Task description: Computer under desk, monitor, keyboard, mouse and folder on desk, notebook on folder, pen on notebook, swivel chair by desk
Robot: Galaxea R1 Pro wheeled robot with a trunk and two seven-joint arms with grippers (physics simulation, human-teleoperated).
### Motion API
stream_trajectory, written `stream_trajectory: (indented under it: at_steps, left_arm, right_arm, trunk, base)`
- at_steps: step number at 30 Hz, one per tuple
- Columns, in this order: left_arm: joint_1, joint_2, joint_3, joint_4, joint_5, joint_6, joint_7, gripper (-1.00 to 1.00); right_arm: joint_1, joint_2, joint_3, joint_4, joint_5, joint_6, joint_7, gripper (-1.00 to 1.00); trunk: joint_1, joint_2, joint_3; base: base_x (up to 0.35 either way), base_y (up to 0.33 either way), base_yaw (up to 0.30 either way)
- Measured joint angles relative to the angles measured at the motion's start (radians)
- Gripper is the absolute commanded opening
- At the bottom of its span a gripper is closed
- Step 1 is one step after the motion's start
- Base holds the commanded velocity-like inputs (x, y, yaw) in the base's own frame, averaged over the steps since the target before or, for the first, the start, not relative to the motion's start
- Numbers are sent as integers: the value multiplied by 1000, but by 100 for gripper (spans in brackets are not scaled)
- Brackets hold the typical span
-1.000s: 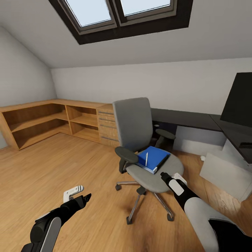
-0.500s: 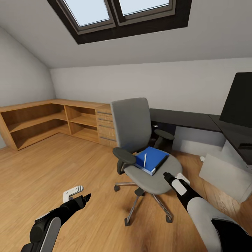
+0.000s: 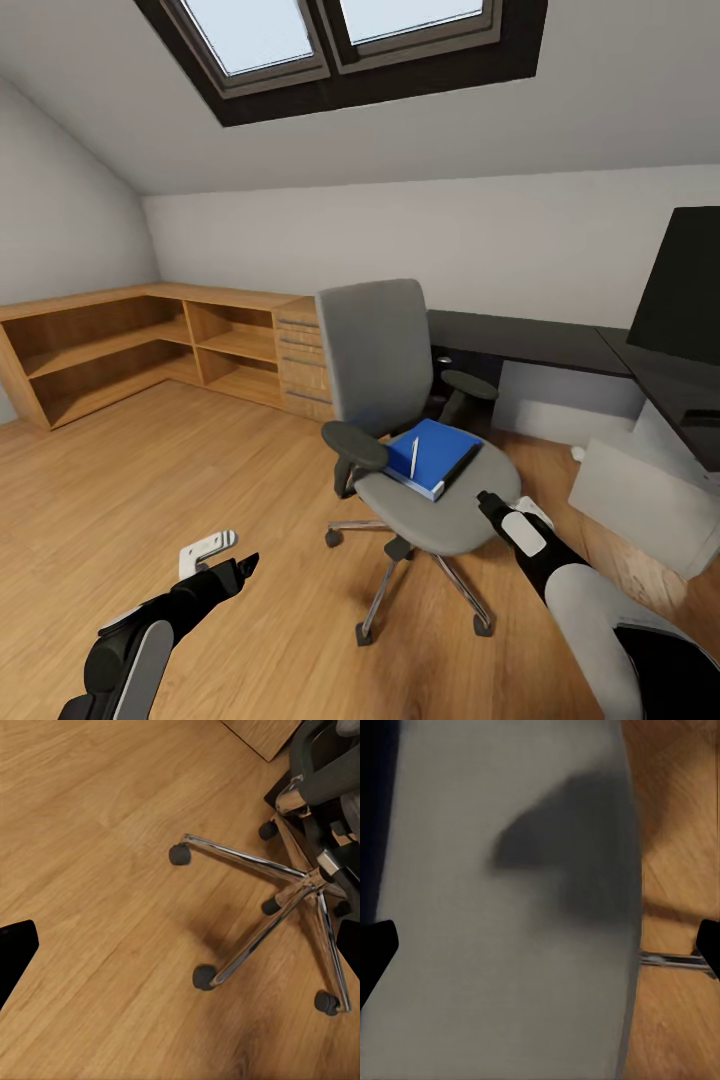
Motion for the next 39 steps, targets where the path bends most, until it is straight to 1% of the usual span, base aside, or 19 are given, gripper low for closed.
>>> stream_trajectory:
  at_steps: [3,4,7,16,18,20,25,28,33,39]
  left_arm:
    - [0,0,0,0,0,0,0,100]
    - [0,0,0,1,0,-1,0,100]
    - [0,0,1,1,0,0,0,100]
    - [0,0,2,0,0,-1,0,100]
    - [0,0,2,0,0,-1,0,100]
    - [0,0,2,0,0,-1,0,100]
    - [0,0,1,0,0,-1,0,100]
    - [0,0,-1,0,0,-1,0,100]
    - [0,0,-1,0,0,-1,0,100]
    - [0,0,-1,0,0,-1,0,100]
  right_arm:
    - [0,-7,0,0,-7,0,0,100]
    - [0,-15,0,0,-11,1,0,100]
    - [0,-25,0,0,-15,1,0,100]
    - [0,-36,-2,-1,-16,1,-1,100]
    - [0,-42,-7,-1,-17,2,-1,100]
    - [0,-50,-33,-2,-19,3,-1,100]
    - [0,-53,-56,-2,-18,3,-2,100]
    - [0,-55,-67,-2,-18,3,-3,100]
    - [0,-55,-68,-2,-18,3,-3,100]
    - [0,-55,-69,-2,-18,3,-3,100]
  trunk:
    - [0,0,0]
    - [0,0,0]
    - [0,0,0]
    - [0,0,0]
    - [0,0,0]
    - [0,0,0]
    - [0,0,0]
    - [0,0,0]
    - [0,0,0]
    - [0,0,0]
  base:
    - [0,0,0]
    - [0,0,0]
    - [0,0,0]
    - [0,0,0]
    - [0,0,0]
    - [0,0,0]
    - [1,0,0]
    - [237,-54,0]
    - [261,-84,0]
    - [100,-41,0]
